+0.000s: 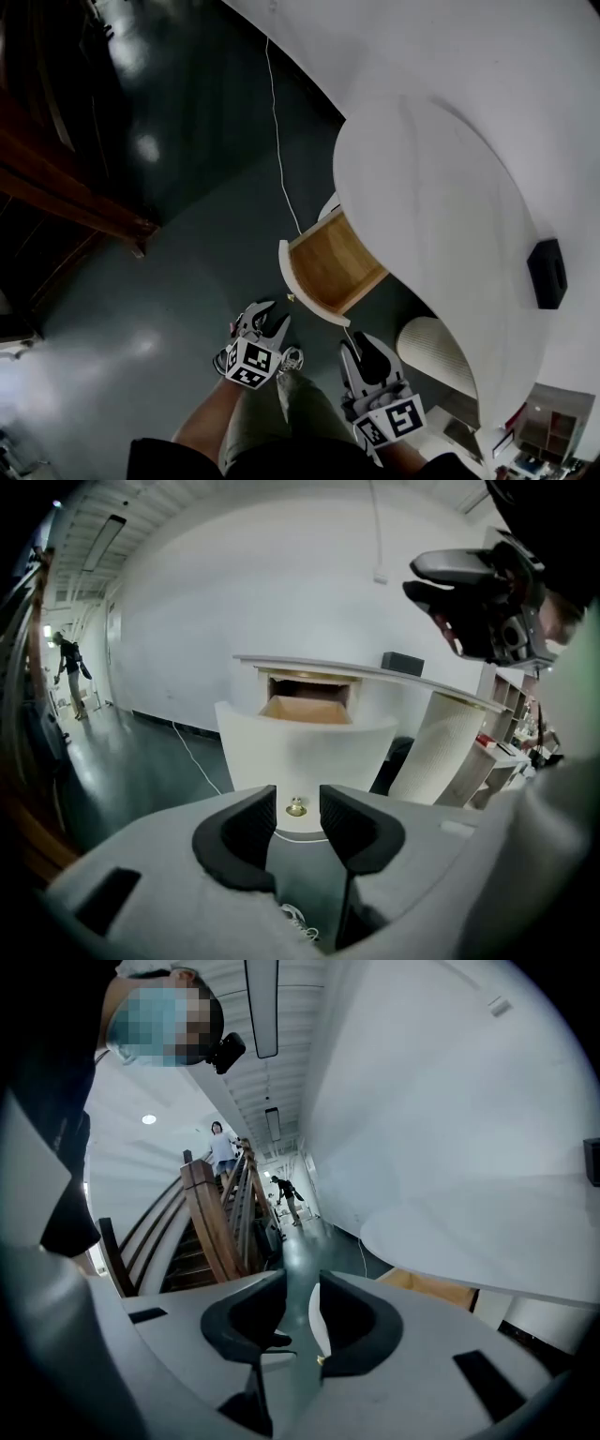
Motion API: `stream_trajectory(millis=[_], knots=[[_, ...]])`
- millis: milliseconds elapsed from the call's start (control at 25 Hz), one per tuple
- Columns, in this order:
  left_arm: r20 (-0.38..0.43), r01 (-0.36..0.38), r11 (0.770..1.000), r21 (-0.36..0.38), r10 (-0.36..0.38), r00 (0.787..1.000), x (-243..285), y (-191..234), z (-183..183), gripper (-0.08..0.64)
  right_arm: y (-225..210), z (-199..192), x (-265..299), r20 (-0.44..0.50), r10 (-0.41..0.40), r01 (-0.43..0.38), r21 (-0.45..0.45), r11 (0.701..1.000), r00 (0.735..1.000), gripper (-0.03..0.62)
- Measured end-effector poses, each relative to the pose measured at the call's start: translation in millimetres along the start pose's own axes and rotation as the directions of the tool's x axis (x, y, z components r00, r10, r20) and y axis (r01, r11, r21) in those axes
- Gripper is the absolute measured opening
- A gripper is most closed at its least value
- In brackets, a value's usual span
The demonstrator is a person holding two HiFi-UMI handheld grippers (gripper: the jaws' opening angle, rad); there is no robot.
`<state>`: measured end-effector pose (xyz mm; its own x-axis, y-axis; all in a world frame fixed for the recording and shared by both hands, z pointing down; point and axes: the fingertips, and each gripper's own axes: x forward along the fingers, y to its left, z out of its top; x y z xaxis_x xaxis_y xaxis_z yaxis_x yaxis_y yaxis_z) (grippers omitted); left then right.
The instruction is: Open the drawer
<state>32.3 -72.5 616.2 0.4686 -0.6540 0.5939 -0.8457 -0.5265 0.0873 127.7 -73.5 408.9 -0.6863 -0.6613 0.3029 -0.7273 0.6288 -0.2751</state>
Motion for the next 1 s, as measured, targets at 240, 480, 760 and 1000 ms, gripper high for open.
stream_trajectory(millis=[240,480,760,1000], knots=[[0.029,-0.027,1.0,-0.003,0.027,0.999,-40.8,1.1,41.7,0.138,1.3,22.2,-8.5,0.016,-0.017,0.017,-0.015,1.0,1.0,0.106],[0.1,-0.064,0.997,0.044,0.059,0.993,-79.0,-2.6,88.3,0.099,2.0,36.5,-14.6,0.017,-0.049,0.05,-0.068,0.996,0.999,0.071],[0.182,-0.123,0.989,0.077,0.107,0.978,-121.1,-4.2,136.7,0.037,11.1,56.5,-15.5,0.034,-0.04,0.043,-0.076,0.996,0.999,0.042],[0.265,-0.178,0.979,0.097,0.147,0.953,-159.0,-3.3,185.9,0.021,17.9,72.2,-20.2,0.048,-0.033,0.037,-0.088,0.995,0.998,0.013]])
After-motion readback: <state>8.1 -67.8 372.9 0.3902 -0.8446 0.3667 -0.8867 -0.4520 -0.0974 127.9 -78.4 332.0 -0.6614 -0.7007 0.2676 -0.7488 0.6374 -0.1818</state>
